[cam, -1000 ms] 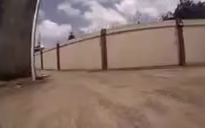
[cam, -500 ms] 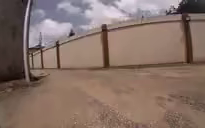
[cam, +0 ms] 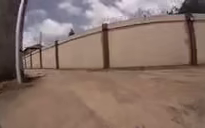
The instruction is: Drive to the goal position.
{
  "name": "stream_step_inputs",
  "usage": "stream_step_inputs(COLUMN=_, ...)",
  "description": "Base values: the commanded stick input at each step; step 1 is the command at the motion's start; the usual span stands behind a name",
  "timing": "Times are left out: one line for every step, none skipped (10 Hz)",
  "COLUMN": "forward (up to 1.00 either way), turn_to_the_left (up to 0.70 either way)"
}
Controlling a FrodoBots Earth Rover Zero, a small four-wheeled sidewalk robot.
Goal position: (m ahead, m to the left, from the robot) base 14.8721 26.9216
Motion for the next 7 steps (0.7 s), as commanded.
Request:
stream_step_inputs(forward=0.85, turn_to_the_left=0.00)
stream_step_inputs(forward=0.85, turn_to_the_left=0.00)
stream_step_inputs(forward=0.85, turn_to_the_left=0.00)
stream_step_inputs(forward=0.85, turn_to_the_left=0.00)
stream_step_inputs(forward=0.85, turn_to_the_left=0.00)
stream_step_inputs(forward=0.85, turn_to_the_left=0.00)
stream_step_inputs(forward=0.85, turn_to_the_left=0.00)
